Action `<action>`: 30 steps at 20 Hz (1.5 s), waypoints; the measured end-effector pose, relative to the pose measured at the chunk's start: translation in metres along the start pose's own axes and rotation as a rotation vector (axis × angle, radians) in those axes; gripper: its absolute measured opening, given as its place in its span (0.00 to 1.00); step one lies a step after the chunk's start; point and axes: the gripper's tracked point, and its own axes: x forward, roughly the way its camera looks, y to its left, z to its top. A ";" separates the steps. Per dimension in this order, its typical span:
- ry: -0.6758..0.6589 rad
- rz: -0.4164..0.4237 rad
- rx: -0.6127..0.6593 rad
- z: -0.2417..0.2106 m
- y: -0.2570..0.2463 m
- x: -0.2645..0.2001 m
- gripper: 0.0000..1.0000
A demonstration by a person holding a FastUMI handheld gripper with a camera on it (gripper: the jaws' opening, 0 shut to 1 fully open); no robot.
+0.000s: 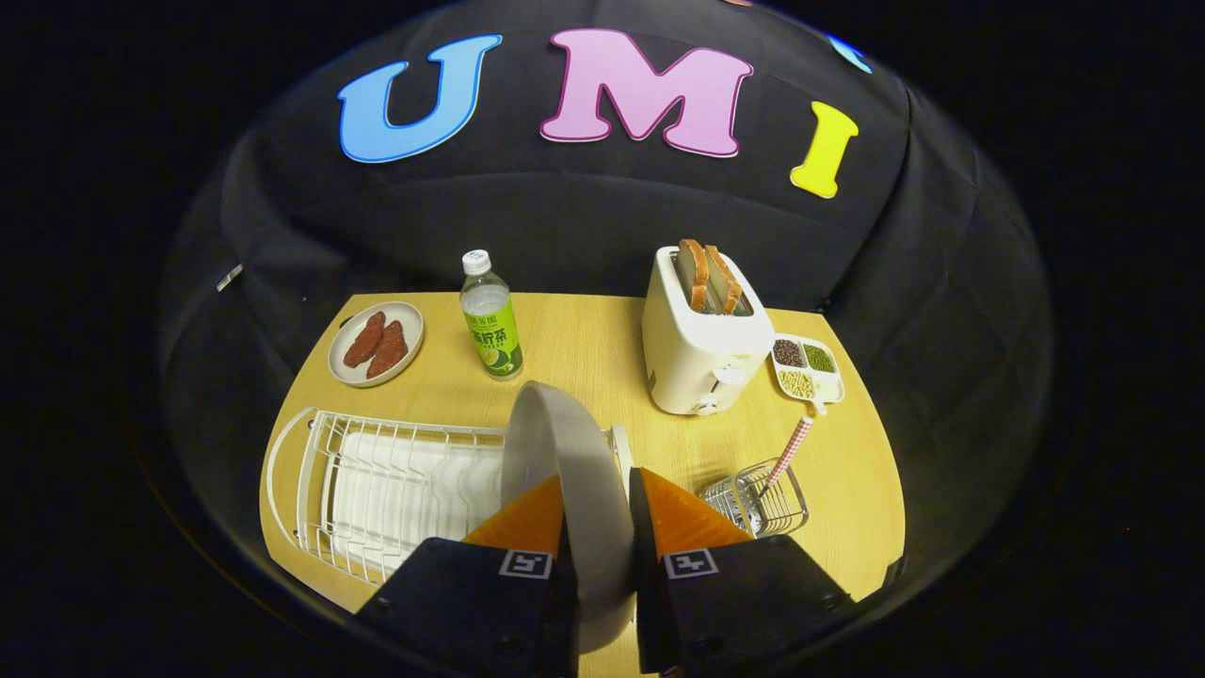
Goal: Take the plate from the dish rack, then take the spoon from the basket and place it into the plate.
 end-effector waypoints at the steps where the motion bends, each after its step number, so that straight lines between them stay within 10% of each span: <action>1: -0.006 0.024 0.005 0.000 -0.001 -0.006 0.28; 10: -0.083 0.193 0.048 -0.004 -0.045 -0.074 0.28; 20: 0.049 0.308 0.258 -0.110 -0.111 -0.124 0.28; 30: 0.205 0.318 0.293 -0.206 -0.157 -0.089 0.28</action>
